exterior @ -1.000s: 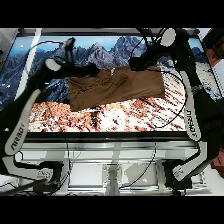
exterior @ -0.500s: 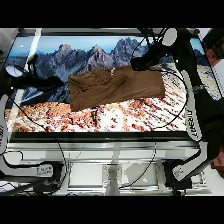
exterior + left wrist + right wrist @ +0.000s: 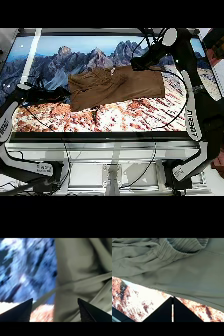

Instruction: Fold the clothes and pants, and hang the long-sleeved shirts on hangers.

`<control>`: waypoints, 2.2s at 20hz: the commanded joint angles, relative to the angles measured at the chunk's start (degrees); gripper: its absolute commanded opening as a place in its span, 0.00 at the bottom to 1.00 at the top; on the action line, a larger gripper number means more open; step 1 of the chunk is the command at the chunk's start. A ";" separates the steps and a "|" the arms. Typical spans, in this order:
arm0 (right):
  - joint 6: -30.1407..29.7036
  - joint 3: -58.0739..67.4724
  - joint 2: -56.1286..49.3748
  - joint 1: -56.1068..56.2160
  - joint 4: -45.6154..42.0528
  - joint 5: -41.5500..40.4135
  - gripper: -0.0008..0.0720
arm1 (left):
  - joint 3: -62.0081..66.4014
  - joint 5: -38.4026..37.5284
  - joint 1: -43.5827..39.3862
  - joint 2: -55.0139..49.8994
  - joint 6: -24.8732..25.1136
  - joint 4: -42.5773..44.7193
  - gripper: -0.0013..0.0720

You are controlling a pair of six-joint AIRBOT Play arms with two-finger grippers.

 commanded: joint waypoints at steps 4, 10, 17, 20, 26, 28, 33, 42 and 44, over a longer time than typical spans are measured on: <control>0.04 -0.02 0.02 0.02 0.04 -0.44 0.02 | -0.33 3.37 -5.46 -3.54 8.35 -7.72 0.81; 0.00 -0.02 0.02 -0.02 -0.07 -1.18 0.02 | 2.25 4.94 -8.94 -3.34 8.37 -11.08 0.05; 0.04 -2.23 -0.07 -0.02 -0.68 -11.85 0.02 | 18.84 -9.27 -8.63 5.64 3.19 -5.90 0.05; 0.72 -6.05 -0.94 0.11 0.33 -17.27 0.02 | 23.78 -14.60 -9.38 13.00 -2.84 6.05 0.05; 2.32 -7.56 -6.10 3.45 6.73 -24.28 0.02 | 24.13 -18.97 -11.32 22.80 -4.02 8.11 0.05; 4.11 -7.58 -8.70 6.14 9.38 -30.01 0.02 | 24.13 -19.21 -12.41 22.99 -4.02 8.09 0.05; 6.71 -7.74 -15.50 15.21 13.31 -40.89 0.02 | 24.06 -19.17 -14.14 21.07 -5.46 8.09 0.05; -1.16 -7.76 -19.80 18.88 12.20 -8.11 0.02 | 23.82 -17.14 -13.66 17.64 -12.83 19.28 0.05; -1.90 -7.93 -19.85 18.91 13.51 -5.38 0.02 | 23.78 -13.22 -13.86 17.14 -13.92 18.64 0.05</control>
